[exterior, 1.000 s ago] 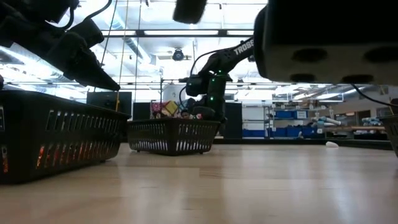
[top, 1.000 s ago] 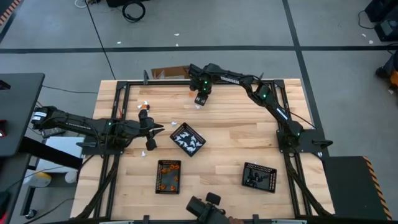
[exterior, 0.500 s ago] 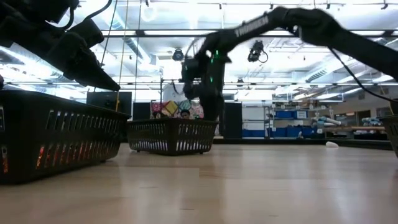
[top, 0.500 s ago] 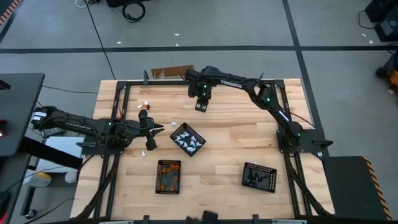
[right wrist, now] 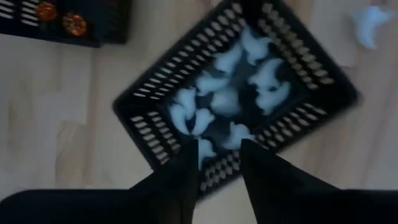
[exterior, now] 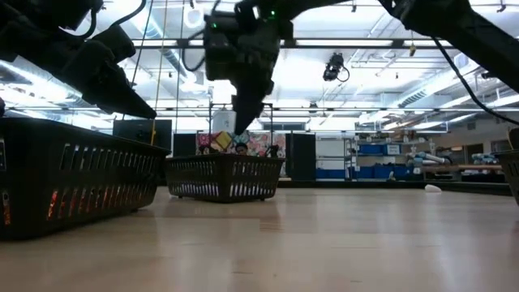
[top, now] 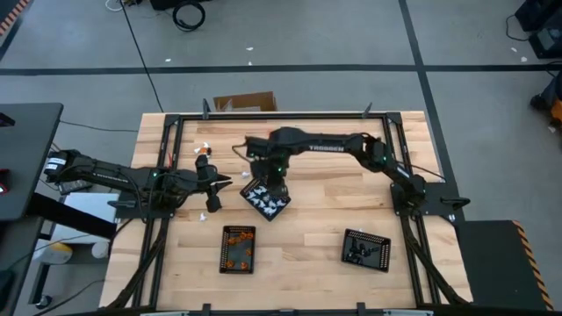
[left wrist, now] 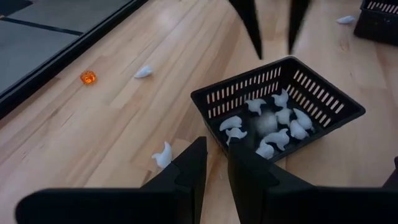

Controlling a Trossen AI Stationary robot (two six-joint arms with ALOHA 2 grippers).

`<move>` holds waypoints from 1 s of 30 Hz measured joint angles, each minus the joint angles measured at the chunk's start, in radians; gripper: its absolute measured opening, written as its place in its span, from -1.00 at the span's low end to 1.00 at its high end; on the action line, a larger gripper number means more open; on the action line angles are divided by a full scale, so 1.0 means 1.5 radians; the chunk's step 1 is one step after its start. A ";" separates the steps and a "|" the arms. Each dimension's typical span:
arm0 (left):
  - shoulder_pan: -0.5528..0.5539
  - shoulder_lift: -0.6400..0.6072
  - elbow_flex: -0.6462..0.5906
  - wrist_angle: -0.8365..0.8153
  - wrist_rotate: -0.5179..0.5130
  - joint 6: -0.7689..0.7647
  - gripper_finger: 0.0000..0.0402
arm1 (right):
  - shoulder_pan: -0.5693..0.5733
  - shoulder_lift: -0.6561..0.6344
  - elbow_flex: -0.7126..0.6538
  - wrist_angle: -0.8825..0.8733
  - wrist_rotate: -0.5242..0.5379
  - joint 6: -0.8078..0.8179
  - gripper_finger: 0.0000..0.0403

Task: Sort Halloween decoration
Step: Put the white ghost toy into the middle black basket

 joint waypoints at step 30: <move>0.001 0.000 0.000 -0.004 0.000 -0.006 -0.62 | -0.212 0.056 -0.089 0.176 0.146 0.107 0.22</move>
